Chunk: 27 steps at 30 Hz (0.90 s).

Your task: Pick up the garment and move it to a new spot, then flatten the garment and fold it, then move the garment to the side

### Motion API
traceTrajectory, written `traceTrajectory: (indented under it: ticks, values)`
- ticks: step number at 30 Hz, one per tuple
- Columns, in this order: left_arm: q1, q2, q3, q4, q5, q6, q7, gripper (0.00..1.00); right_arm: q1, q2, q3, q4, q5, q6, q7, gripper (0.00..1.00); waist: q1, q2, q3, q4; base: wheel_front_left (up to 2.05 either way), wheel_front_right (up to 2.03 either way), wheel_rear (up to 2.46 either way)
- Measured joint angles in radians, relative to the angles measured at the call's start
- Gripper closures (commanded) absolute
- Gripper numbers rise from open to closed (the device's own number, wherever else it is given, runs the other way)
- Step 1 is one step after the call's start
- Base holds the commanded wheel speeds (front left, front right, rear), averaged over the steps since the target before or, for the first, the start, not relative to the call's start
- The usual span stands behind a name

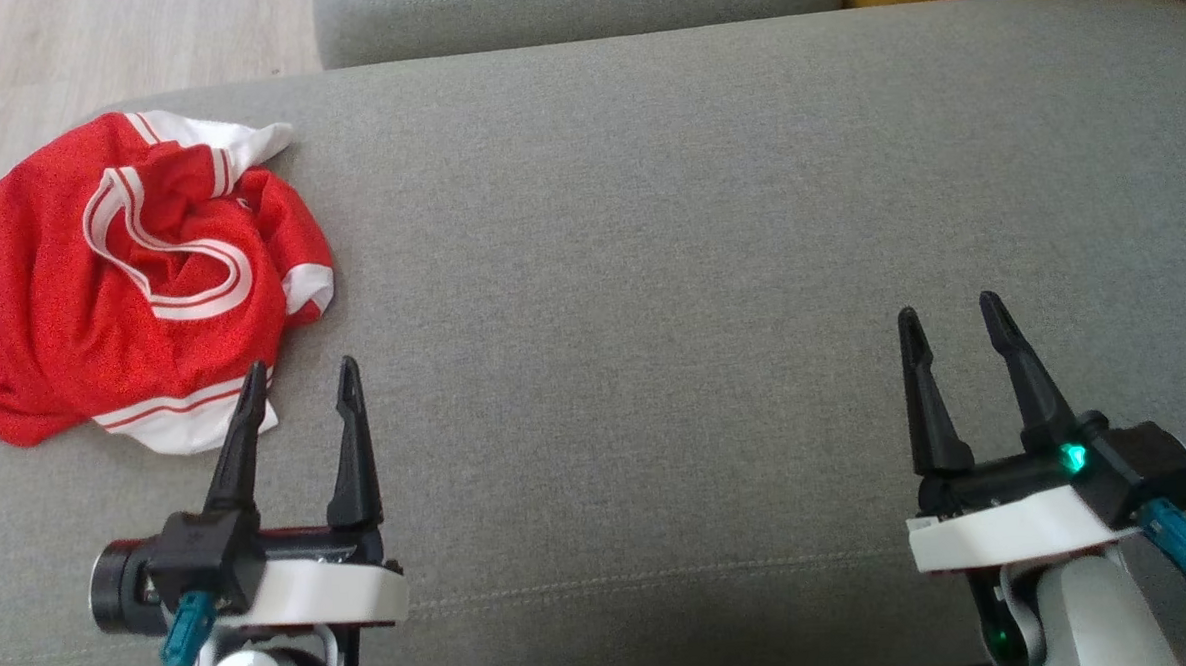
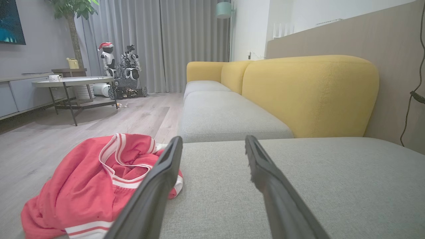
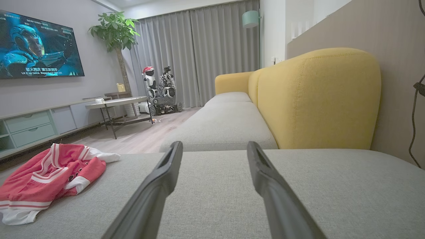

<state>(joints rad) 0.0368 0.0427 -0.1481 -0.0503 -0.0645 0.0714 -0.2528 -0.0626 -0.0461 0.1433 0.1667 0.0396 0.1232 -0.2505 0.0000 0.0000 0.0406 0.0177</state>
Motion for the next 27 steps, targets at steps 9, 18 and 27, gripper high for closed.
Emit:
traceTrajectory:
  ticks: [9, 18, 27]
  values:
    - [-0.001, 0.0, 0.001, 0.001, 0.0, 0.0, -0.001, 0.0, -0.002, 0.0, -0.009, 0.0, 0.0, 0.0, 0.0, 0.0, 0.0, 0.0, 0.014, 0.0, 0.0, 0.0, 0.0]
    - [-0.001, 0.0, 0.001, 0.001, 0.0, 0.0, -0.001, 0.0, -0.002, 0.0, -0.011, 0.0, -0.006, 0.0, 0.0, 0.0, 0.0, 0.0, 0.014, 0.003, 0.0, 0.0, 0.0]
    - [-0.001, 0.0, -0.001, 0.007, 0.0, 0.0, -0.001, 0.0, -0.002, 0.0, -0.006, 0.0, -0.018, 0.0, 0.0, 0.0, 0.0, 0.0, 0.013, 0.006, 0.0, 0.0, 0.0]
